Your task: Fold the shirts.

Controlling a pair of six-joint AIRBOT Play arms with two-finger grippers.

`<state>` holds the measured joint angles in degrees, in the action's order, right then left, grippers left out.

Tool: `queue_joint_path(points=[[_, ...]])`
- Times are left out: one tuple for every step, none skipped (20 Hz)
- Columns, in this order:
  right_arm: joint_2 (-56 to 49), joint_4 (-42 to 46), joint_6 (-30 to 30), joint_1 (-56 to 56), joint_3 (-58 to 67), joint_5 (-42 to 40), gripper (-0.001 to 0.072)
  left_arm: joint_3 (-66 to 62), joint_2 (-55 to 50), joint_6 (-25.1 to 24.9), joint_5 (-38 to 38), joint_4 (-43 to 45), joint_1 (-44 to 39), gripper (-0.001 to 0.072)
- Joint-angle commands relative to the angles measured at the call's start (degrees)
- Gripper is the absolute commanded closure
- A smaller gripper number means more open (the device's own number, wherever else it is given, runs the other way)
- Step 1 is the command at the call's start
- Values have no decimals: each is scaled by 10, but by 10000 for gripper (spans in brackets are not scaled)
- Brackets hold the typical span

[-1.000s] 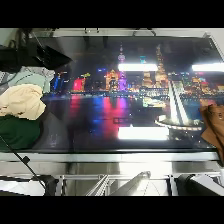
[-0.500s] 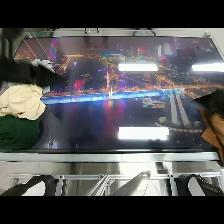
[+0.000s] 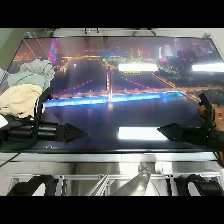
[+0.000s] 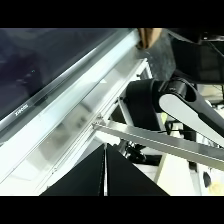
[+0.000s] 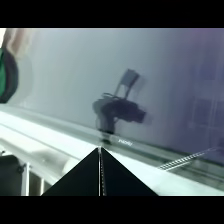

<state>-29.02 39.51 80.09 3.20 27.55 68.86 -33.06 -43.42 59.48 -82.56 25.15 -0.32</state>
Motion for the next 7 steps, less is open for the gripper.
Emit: queue_joint_path(points=[[3,-12,2,-9,-8,21,687,23,32,7,13,4,-4,689],[3,-12,2,-9,-8,21,688,23,35,11,13,4,-4,689],[3,-12,2,-9,-8,21,687,23,35,11,12,4,-4,689],[3,-12,2,-9,-8,21,688,23,34,11,13,4,-4,689],[3,-12,2,-9,-8,21,687,23,34,11,13,4,-4,689],[3,-12,2,-9,-8,21,687,23,34,11,13,4,-4,689],[3,-12,2,-9,-8,21,687,23,35,11,12,4,-4,689]])
